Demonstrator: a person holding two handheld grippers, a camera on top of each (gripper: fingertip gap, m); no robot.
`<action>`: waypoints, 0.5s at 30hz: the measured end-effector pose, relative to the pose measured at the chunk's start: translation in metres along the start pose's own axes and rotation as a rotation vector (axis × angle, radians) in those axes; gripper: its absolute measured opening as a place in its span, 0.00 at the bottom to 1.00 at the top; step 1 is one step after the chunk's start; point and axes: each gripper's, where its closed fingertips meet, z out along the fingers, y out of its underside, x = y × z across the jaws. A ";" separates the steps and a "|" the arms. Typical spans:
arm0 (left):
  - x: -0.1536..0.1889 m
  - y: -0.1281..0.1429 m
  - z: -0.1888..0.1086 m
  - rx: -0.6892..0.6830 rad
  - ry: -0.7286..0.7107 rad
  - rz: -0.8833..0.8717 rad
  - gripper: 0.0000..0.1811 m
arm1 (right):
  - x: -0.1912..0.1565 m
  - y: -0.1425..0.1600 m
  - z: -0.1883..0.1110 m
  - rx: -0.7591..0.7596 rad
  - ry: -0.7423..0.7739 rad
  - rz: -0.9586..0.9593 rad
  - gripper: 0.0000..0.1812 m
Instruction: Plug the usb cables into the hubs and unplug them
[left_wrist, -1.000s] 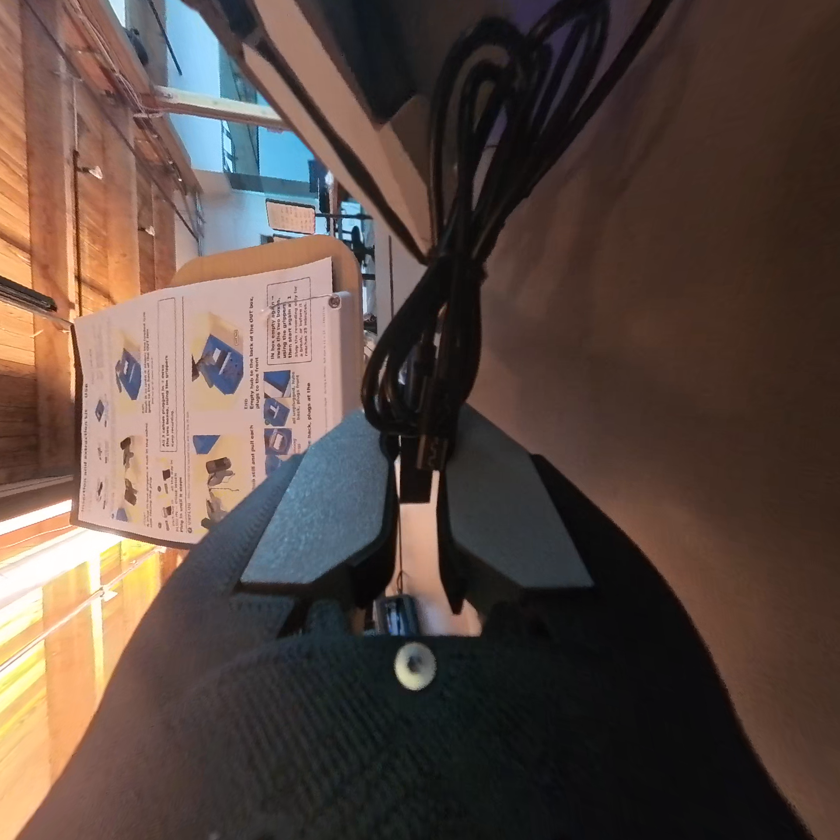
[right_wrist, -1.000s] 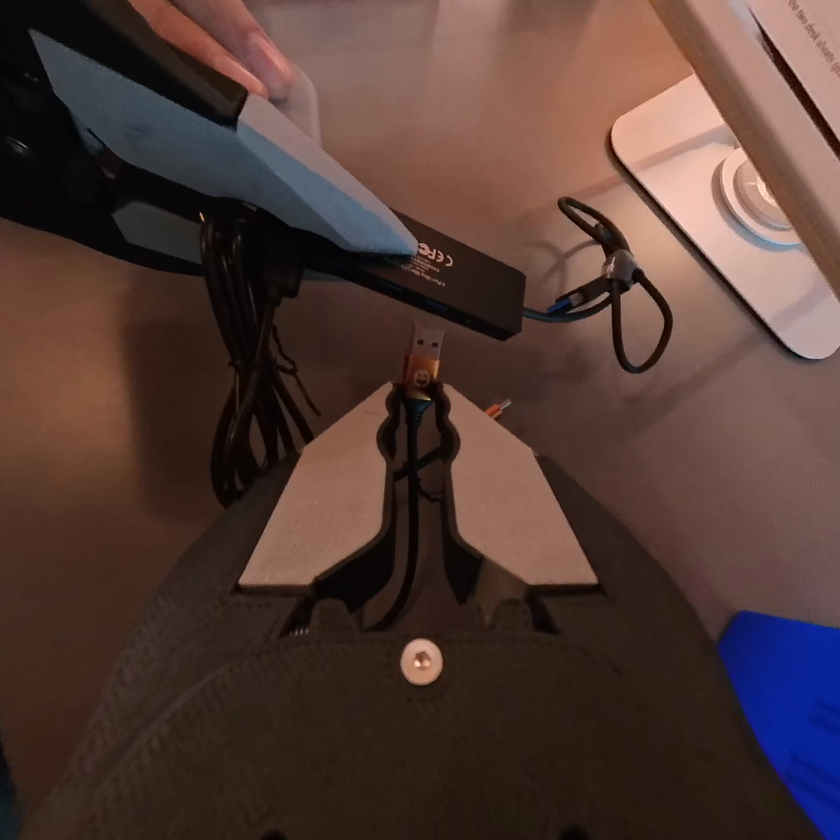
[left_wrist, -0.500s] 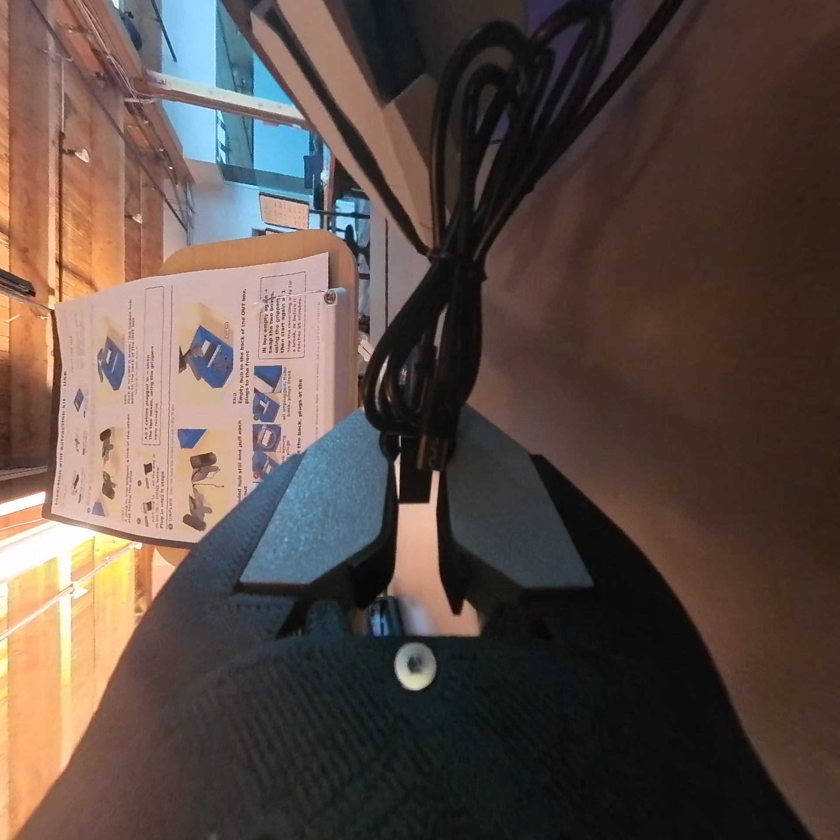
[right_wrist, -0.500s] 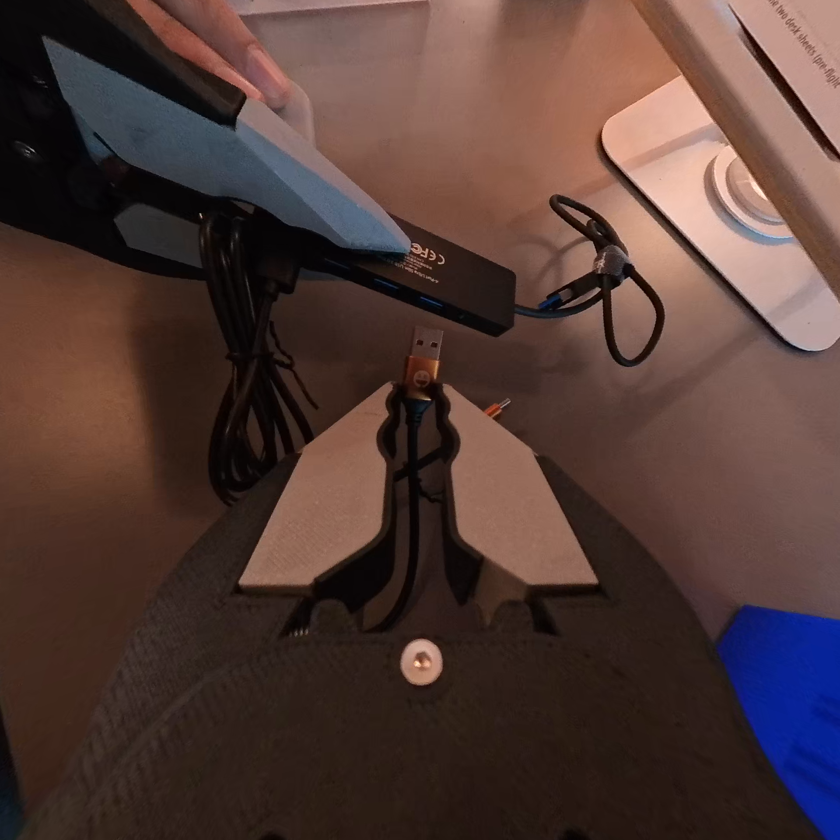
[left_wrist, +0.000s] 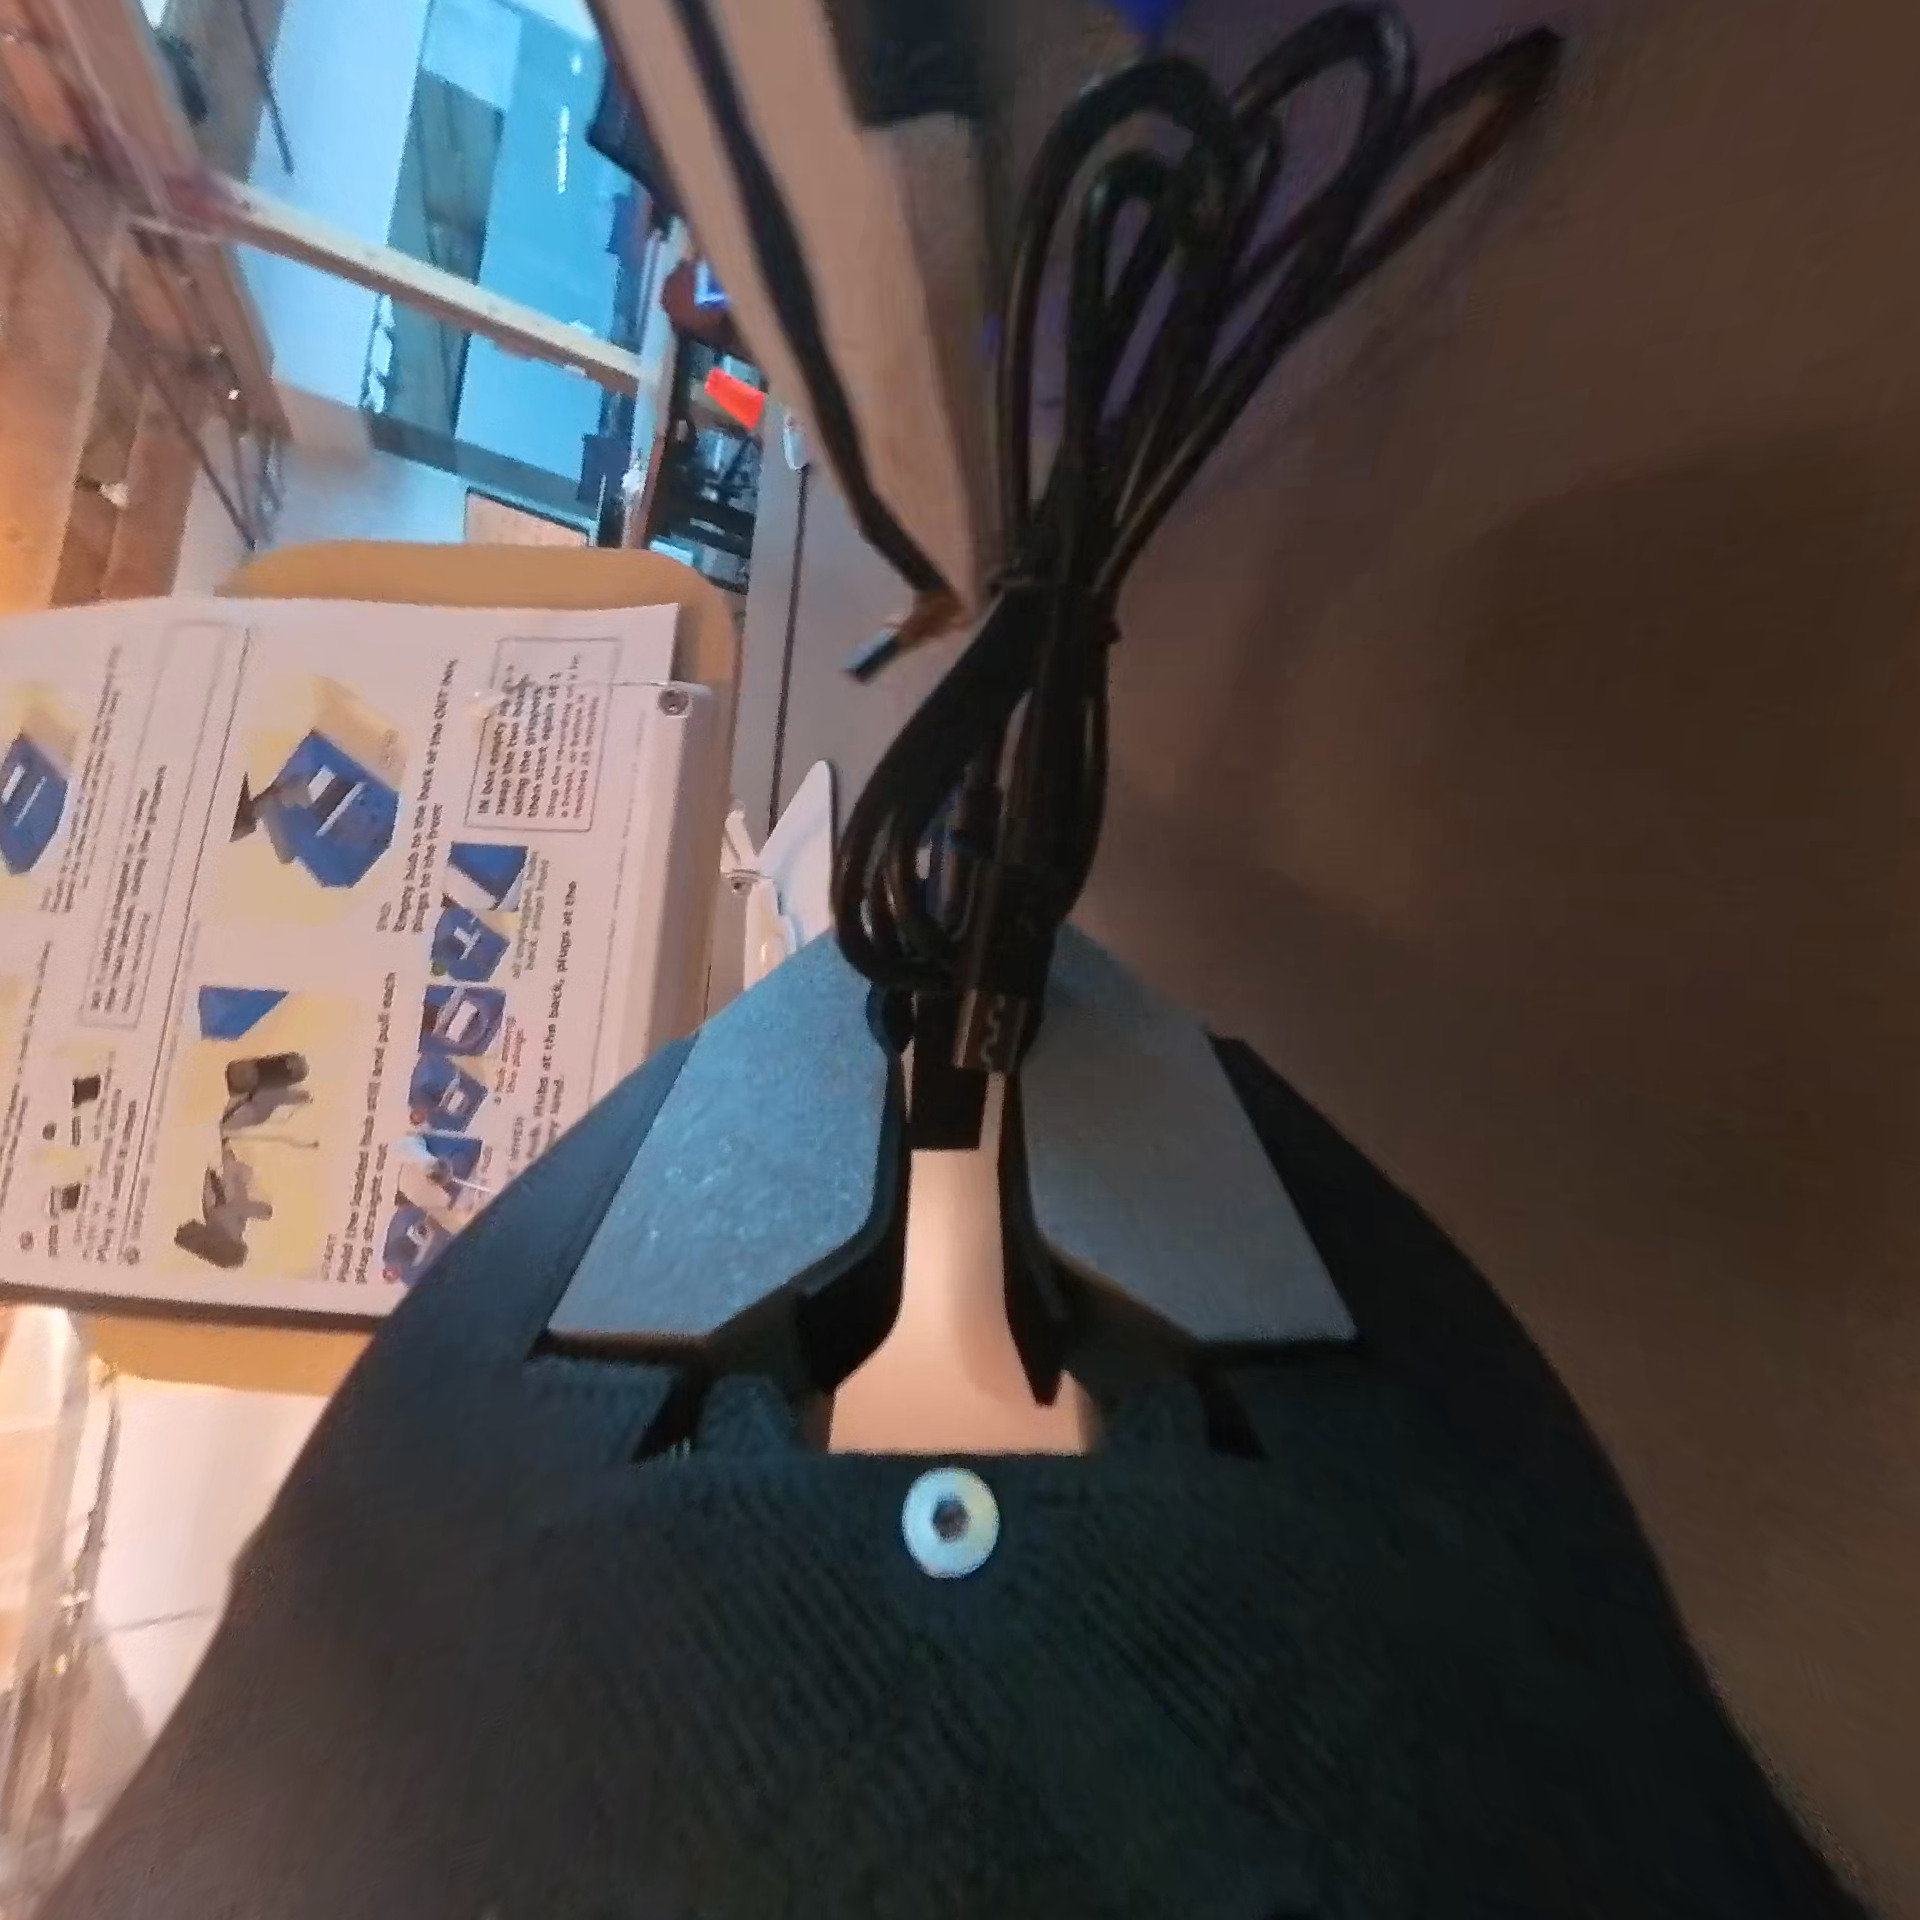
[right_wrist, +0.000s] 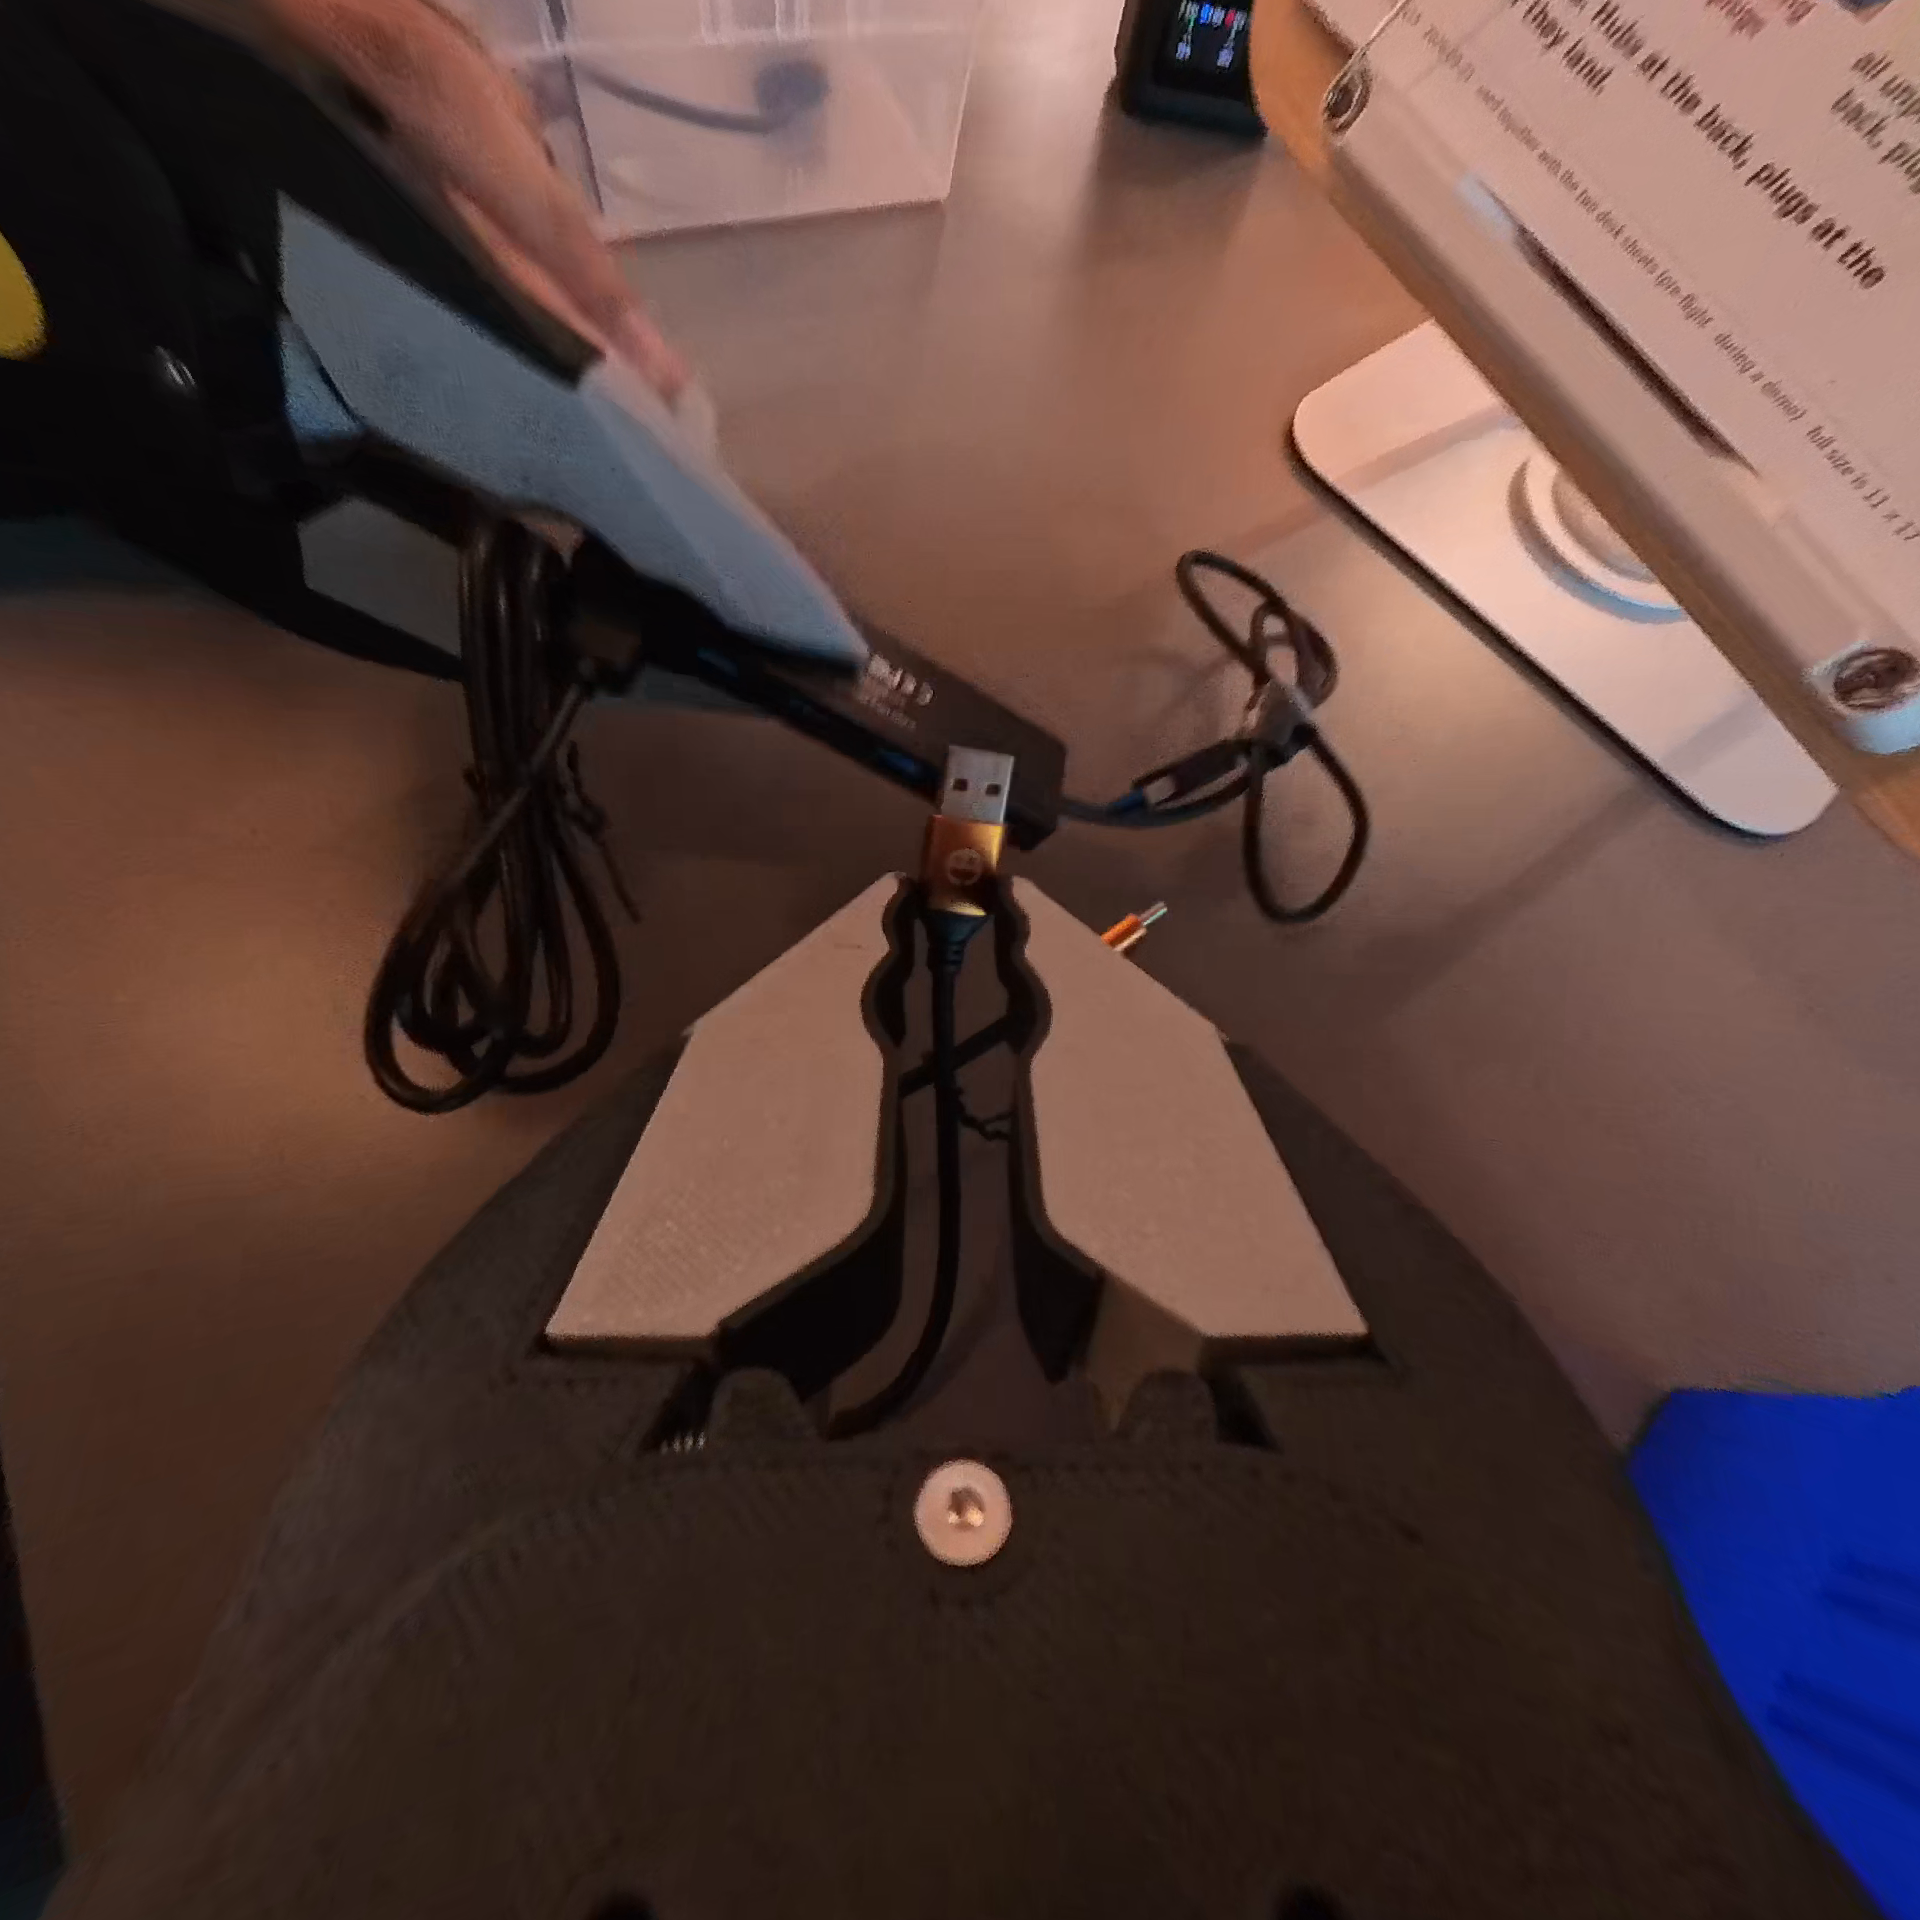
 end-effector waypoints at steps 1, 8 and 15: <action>0.004 0.000 0.001 -0.007 0.015 0.018 0.05 | 0.002 -0.003 -0.004 0.026 0.001 0.003 0.07; 0.037 -0.011 0.002 0.020 0.244 -0.186 0.15 | -0.007 -0.021 -0.021 0.166 -0.078 -0.011 0.07; 0.048 -0.030 -0.032 0.196 0.457 -0.266 0.23 | -0.018 -0.011 -0.014 0.117 -0.143 -0.026 0.07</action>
